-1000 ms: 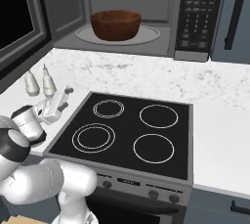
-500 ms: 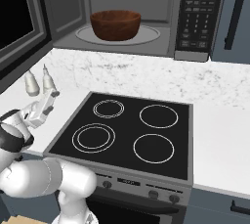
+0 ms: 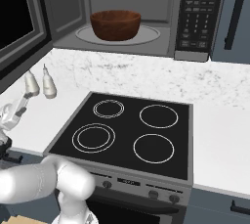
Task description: Pick the mushroom from the sink and place it in the bowl. Then pick the bowl and place it in the microwave. Then close the microwave door and press the start button.
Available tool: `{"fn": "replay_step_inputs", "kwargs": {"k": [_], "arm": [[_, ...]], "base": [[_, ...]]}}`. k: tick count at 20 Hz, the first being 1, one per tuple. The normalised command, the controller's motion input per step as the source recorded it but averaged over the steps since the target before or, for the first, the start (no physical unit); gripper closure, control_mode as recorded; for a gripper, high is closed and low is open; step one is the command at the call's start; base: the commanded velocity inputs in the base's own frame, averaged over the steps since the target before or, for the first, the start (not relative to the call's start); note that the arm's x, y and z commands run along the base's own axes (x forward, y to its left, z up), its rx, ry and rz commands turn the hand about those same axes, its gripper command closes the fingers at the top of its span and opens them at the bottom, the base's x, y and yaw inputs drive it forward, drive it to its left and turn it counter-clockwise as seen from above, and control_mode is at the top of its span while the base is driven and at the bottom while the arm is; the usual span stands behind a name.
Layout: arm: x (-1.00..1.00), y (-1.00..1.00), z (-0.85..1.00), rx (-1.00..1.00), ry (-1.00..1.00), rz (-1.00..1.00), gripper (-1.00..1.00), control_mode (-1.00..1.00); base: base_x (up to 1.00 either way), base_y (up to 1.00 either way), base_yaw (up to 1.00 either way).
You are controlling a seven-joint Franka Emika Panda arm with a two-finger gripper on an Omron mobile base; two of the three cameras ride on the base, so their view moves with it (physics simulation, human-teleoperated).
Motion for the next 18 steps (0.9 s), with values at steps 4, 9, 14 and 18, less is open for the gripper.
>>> {"fn": "replay_step_inputs", "kwargs": {"k": [4,9,14,18], "arm": [[-0.02,0.87,0.14,0.0,0.0,0.09,-1.0,-1.0],[-0.07,0.44,0.51,0.0,-0.09,0.07,-1.0,-1.0],[-0.14,0.0,0.79,0.09,-0.14,0.0,-1.0,-1.0],[-0.17,0.0,0.82,0.16,-0.14,0.02,-1.0,-1.0]], "base": [[0.0,0.0,0.0],[0.0,0.0,0.0],[0.0,0.0,0.0],[0.0,0.0,0.0]]}}
